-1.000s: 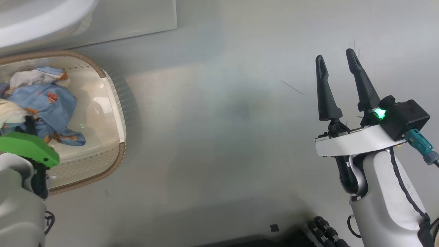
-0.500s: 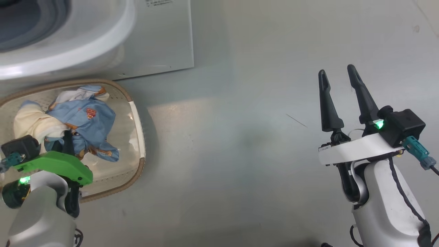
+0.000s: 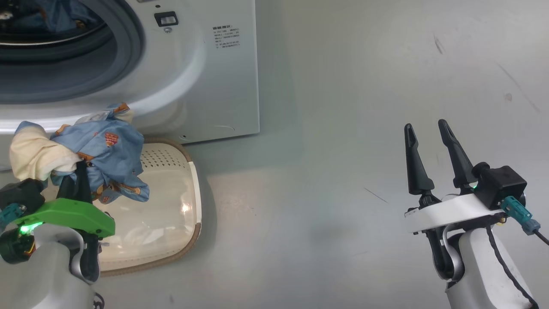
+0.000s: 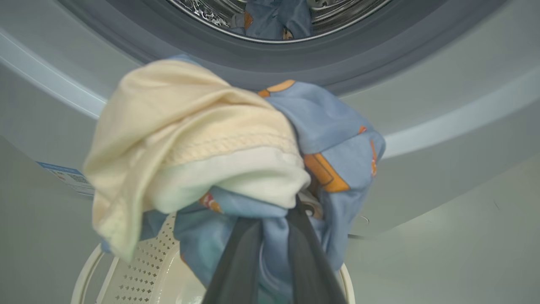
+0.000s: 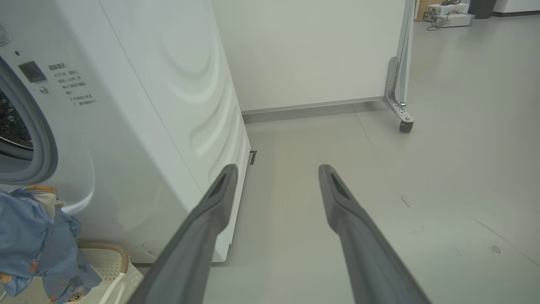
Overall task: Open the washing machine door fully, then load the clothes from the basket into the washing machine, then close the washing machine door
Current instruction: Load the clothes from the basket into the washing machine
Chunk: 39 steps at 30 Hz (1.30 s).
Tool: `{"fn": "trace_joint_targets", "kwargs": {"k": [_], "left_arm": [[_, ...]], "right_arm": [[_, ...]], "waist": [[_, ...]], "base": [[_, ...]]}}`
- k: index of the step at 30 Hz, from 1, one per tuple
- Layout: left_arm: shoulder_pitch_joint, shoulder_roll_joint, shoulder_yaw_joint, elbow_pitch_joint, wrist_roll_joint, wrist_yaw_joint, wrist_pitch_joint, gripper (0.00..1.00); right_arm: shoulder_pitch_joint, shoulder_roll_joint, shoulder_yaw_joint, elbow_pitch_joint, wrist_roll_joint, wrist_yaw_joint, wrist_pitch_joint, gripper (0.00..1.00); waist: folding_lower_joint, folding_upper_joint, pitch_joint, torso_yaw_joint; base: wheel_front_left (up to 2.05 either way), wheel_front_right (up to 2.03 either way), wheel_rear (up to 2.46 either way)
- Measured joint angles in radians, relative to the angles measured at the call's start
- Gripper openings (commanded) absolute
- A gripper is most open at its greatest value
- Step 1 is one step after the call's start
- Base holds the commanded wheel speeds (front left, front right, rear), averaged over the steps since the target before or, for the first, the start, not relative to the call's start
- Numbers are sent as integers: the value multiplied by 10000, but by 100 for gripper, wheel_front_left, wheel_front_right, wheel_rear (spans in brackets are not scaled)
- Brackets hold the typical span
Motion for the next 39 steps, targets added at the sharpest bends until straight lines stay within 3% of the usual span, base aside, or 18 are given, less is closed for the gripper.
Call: {"fn": "trace_joint_targets", "kwargs": {"k": [22, 39], "left_arm": [[2803, -290, 673, -4631, 1825, -2, -21, 0], [4997, -692, 1043, -5927, 2458, -2, -27, 0]], "right_arm": [[1233, 17, -391, 73, -272, 12, 0, 100], [1927, 42, -420, 29, -288, 88, 0, 100]], "waist": [[-1, 0, -2722, 378], [0, 0, -3853, 501]], "base": [[0, 0, 0], [0, 0, 0]]}}
